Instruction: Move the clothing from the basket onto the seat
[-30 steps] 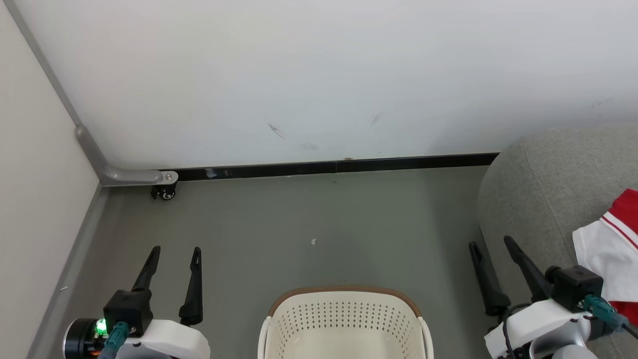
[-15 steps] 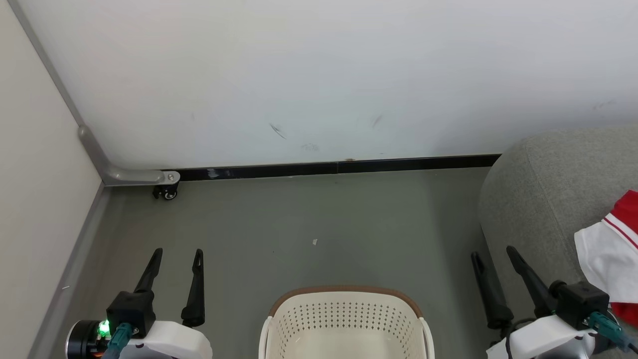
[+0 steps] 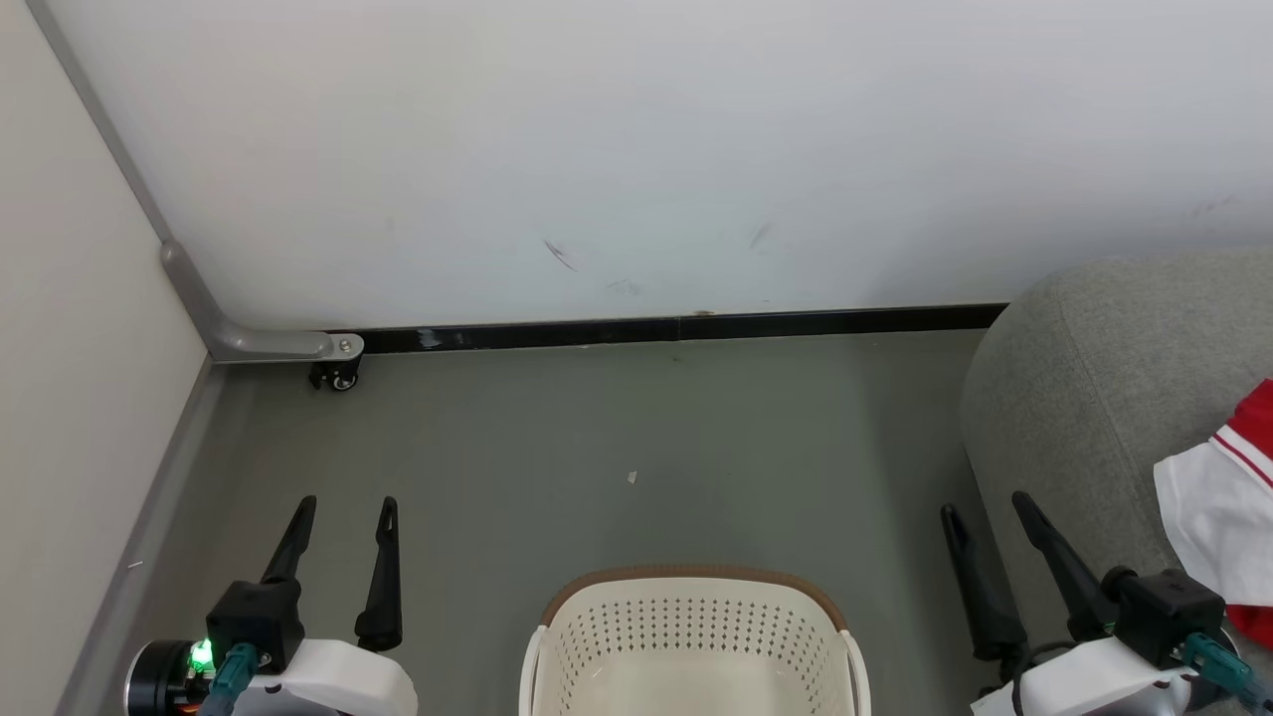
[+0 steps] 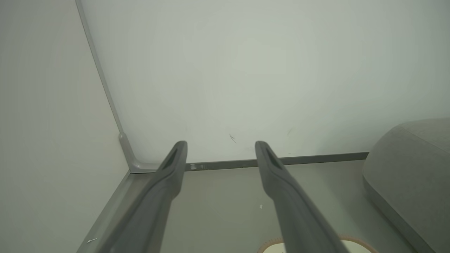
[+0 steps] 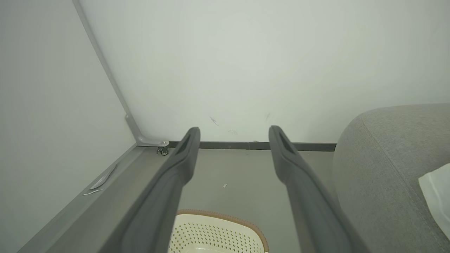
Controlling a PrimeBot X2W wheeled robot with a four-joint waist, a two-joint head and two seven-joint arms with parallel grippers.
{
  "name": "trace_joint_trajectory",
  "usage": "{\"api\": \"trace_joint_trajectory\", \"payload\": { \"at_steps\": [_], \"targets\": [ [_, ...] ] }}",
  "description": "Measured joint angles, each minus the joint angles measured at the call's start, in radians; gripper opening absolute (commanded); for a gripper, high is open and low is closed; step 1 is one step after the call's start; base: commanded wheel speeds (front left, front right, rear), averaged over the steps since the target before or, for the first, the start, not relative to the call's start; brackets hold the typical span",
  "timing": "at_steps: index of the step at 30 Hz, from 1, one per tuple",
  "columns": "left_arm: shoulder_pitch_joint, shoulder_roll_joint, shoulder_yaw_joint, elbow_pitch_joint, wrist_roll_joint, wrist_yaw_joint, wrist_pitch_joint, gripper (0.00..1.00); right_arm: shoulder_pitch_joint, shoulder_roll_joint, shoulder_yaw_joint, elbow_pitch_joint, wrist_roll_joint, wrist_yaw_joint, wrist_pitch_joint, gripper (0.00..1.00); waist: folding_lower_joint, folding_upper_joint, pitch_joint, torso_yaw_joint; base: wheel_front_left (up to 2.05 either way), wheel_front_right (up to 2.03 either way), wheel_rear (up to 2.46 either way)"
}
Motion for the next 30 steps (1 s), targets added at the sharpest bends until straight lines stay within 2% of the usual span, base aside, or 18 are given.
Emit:
{"api": "trace_joint_trajectory", "payload": {
  "at_steps": [30],
  "targets": [
    [-0.007, -0.006, 0.022, 0.008, 0.006, -0.002, 0.000, 1.00, 0.017, 0.001, -0.002, -0.049, 0.037, 0.000, 0.010, 1.00, 0.0000, 0.0000, 0.009, 0.006, 0.00, 0.00, 0.00]
  ]
}}
